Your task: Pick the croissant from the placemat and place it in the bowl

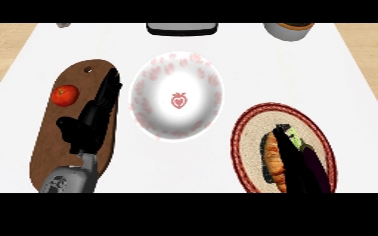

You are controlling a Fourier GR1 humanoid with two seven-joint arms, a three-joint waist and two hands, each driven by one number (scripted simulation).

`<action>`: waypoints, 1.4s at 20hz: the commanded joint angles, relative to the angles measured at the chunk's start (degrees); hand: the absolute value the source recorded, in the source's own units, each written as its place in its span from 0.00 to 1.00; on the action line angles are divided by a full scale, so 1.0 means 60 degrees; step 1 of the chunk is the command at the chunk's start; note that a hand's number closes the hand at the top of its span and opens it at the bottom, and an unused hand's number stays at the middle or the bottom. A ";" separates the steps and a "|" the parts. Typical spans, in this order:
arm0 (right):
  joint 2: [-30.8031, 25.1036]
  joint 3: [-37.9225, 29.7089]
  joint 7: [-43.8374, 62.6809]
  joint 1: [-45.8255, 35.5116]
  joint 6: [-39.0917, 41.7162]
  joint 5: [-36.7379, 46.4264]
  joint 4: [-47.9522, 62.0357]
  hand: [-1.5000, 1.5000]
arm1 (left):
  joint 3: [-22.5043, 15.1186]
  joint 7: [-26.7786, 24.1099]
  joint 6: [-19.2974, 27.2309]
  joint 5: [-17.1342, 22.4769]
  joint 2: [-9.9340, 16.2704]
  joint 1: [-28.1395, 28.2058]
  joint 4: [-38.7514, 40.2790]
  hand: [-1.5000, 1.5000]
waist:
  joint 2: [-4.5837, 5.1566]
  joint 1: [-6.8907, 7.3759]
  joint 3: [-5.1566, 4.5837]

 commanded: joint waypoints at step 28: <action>0.0804 0.0442 -0.0808 -0.1579 0.0426 0.1436 0.3045 1.00 | 0.0353 0.0207 -0.0520 -0.0233 -0.0129 -0.0128 -0.0108 0.50 | 0.0002 0.0100 -0.0001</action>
